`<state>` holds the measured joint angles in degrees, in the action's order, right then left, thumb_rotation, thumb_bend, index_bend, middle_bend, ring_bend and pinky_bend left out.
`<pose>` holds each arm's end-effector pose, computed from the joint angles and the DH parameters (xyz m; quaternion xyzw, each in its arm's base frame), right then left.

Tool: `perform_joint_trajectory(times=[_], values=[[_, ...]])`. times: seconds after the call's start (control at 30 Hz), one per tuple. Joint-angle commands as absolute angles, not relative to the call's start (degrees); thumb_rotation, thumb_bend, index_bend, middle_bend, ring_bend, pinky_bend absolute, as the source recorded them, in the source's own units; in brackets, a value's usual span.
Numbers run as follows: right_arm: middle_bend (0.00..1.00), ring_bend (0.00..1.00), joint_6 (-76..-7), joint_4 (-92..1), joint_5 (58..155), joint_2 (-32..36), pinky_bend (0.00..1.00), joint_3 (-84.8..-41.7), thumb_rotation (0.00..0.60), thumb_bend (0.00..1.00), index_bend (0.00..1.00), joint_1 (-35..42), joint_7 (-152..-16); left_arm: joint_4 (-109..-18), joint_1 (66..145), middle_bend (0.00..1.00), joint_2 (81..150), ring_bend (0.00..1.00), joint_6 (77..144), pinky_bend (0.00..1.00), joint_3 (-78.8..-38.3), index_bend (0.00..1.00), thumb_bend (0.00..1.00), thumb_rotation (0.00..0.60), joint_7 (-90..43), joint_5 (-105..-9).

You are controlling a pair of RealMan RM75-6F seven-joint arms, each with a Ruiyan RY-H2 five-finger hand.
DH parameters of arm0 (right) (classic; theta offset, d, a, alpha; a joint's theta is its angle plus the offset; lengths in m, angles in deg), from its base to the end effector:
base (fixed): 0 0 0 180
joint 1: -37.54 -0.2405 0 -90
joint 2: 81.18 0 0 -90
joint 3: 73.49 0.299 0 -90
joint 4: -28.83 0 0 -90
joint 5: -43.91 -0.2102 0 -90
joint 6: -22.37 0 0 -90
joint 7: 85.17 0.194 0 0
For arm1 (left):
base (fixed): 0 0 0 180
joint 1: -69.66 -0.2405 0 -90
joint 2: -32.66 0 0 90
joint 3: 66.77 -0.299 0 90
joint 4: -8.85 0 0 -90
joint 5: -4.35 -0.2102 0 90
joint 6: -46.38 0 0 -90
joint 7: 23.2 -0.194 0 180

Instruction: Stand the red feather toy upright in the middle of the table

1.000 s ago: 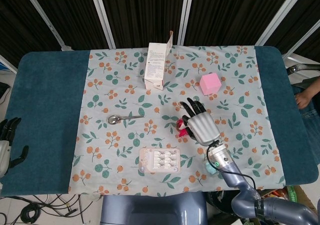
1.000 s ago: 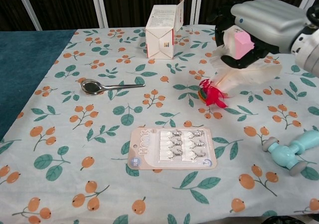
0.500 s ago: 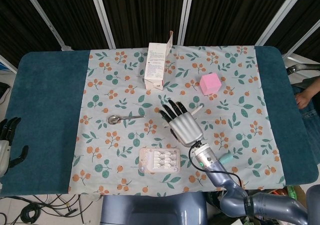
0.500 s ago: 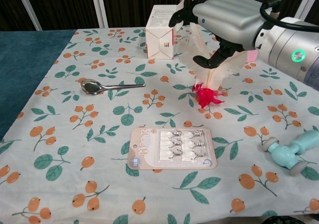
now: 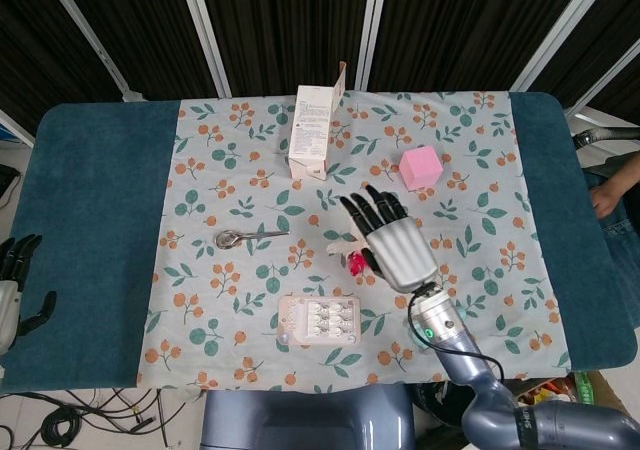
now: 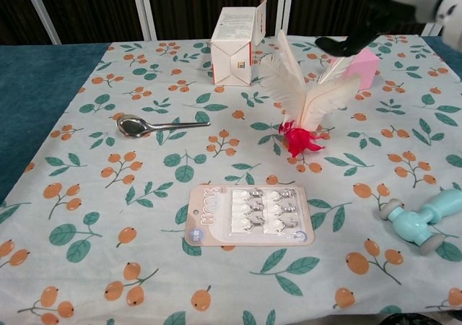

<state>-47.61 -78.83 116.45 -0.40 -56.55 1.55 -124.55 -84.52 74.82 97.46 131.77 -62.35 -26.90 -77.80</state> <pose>-0.0959 -0.3761 0.0688 0.7033 -0.2402 0.4664 0.4798 -0.3522 0.2411 0.1820 -0.5755 -0.3824 -0.3792 0.6154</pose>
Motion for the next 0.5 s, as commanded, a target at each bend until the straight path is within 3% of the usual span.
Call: perform_joint_trajectory(times=[0.03, 0.27, 0.5], values=[[0.09, 0.04, -49.92, -82.19, 115.86, -6.90, 0.14, -56.03, 0.600, 0.29, 0.00, 5.38, -119.48, -84.55, 74.80, 0.07, 97.49, 0.00, 131.84, 0.00, -62.36, 0.05, 0.39, 0.600, -26.98, -77.86], [0.09, 0.05, -53.09, -81.38, 118.39, -15.51, 0.14, -58.85, 0.600, 0.29, 0.00, 11.70, -111.97, -84.61, 74.75, 0.07, 97.60, 0.00, 132.11, 0.00, -62.43, 0.05, 0.39, 0.600, -27.45, -78.12], [0.09, 0.05, -58.54, -78.70, 123.27, -17.55, 0.14, -64.86, 0.600, 0.29, 0.00, 19.02, -104.09, -84.68, 74.72, 0.07, 97.70, 0.00, 132.30, 0.00, -62.38, 0.05, 0.39, 0.600, -27.86, -78.13]])
